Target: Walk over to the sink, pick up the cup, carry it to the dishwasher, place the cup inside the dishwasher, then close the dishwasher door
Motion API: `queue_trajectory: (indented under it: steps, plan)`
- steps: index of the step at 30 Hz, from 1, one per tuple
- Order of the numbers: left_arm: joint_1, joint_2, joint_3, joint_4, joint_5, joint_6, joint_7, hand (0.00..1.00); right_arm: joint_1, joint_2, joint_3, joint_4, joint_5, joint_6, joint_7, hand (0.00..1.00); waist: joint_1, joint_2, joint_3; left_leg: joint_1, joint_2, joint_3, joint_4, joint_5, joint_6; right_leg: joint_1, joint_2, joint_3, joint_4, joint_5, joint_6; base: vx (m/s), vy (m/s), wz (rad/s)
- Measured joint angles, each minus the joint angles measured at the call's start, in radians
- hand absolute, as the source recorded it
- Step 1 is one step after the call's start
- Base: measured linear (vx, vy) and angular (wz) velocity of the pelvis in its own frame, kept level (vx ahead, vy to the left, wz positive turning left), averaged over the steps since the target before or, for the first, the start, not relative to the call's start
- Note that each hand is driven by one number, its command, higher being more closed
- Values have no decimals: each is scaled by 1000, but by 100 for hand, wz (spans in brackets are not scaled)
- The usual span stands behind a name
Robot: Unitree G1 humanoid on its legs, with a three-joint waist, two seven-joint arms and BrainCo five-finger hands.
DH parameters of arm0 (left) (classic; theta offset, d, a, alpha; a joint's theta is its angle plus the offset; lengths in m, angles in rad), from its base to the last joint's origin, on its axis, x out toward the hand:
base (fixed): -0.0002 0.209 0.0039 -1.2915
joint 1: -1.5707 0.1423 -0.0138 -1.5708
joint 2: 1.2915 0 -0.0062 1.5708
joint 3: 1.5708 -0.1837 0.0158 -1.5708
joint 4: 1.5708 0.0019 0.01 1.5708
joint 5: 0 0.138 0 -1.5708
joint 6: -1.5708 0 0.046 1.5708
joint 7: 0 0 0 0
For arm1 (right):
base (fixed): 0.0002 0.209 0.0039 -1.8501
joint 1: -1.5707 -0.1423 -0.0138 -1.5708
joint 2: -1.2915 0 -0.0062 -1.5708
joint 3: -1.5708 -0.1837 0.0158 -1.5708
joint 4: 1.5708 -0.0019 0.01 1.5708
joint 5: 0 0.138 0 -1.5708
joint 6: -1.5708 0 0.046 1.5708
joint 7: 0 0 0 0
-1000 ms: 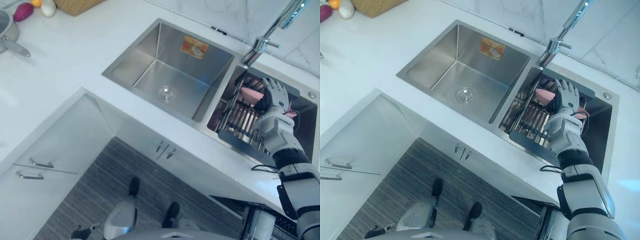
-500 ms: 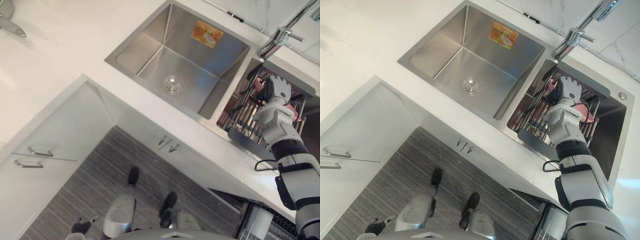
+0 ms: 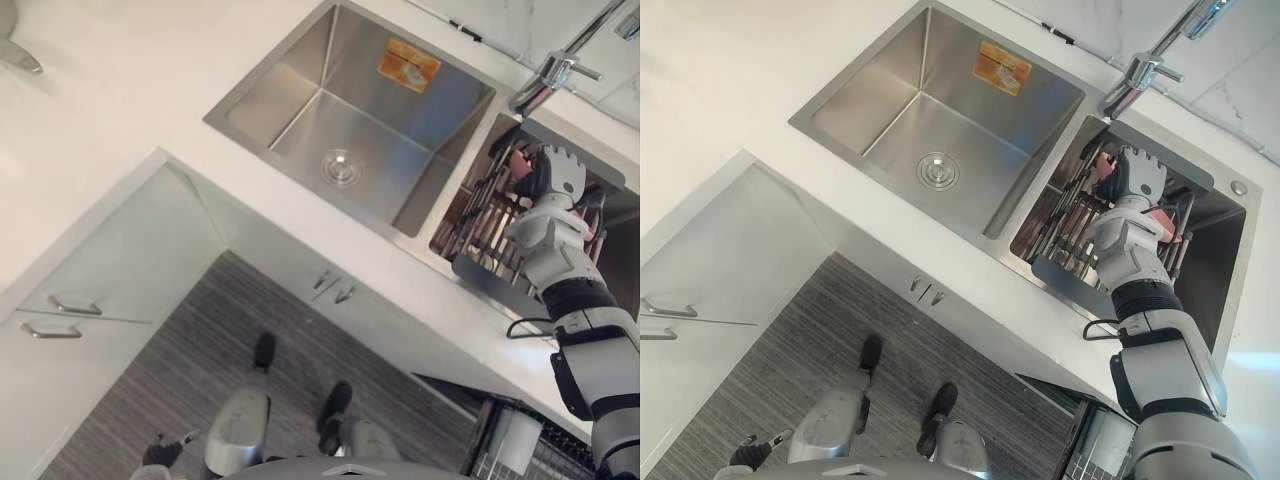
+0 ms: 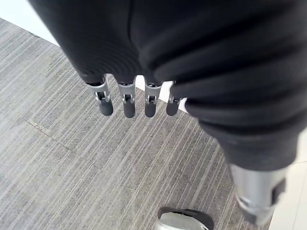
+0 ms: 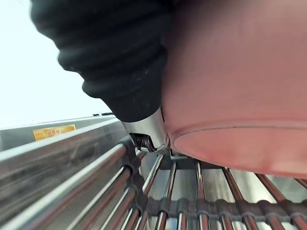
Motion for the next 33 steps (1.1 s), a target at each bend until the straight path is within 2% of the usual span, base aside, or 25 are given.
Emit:
queue_trajectory:
  steps: [5, 10, 14, 16, 19, 24, 29, 33]
  plan:
    - [0, -15, 0, -12, 6, 17, -6, 0, 68, 0, -106, -114, 12, 3, -25, 100, -6, 0, -2, 50, 0, 29, 0, -7, 4, 35, -2, 29, -1, 6, 7, 20, -6, -14]
    - [0, -36, -2, -12, 44, 51, -17, 0, 141, 0, -156, -183, 11, -14, -44, 100, -38, -4, -32, 77, 5, 46, -2, -11, 6, 52, 0, 45, -2, 6, 8, 9, -7, -12]
    - [1, -36, -5, 10, 74, 78, -19, 0, 205, 0, -165, -191, 10, -35, -47, 100, -48, -3, -99, 87, 7, 57, -6, -19, 5, 63, 2, 52, -14, 5, 8, -3, -4, -6]
    - [1, -36, -7, 19, 83, 79, -27, 0, 223, 0, -166, -191, 10, -42, -48, 100, -51, -2, -110, 100, 7, 59, -6, -21, 3, 73, 2, 53, -15, 5, 7, -8, 1, -2]
    - [10, -38, -24, 21, 101, 89, -40, 0, 255, 0, -190, -193, 10, -60, -59, 100, -54, 4, -138, 105, 7, 68, -6, -28, 1, 75, 1, 56, -15, 5, 6, -10, 5, -7]
    - [35, -37, -37, 22, 134, 99, -46, 0, 285, 2, -204, -229, 11, -95, -73, 100, -74, 16, -162, 122, 7, 83, -6, -31, 4, 86, 0, 79, -18, 8, 2, 1, 9, -9]
    - [37, -39, -61, 25, 157, 117, -46, 0, 318, 15, -267, -273, 11, -139, -116, 100, -82, 34, -194, 127, 8, 93, -6, -32, 3, 89, 0, 84, -24, 12, 1, 4, 2, -5]
    - [42, -43, -62, 25, 159, 124, -46, 0, 324, 20, -271, -324, 9, -152, -139, 100, -86, 39, -205, 144, 9, 106, -6, -39, 4, 101, 1, 102, -30, 12, 1, 16, -3, -9]
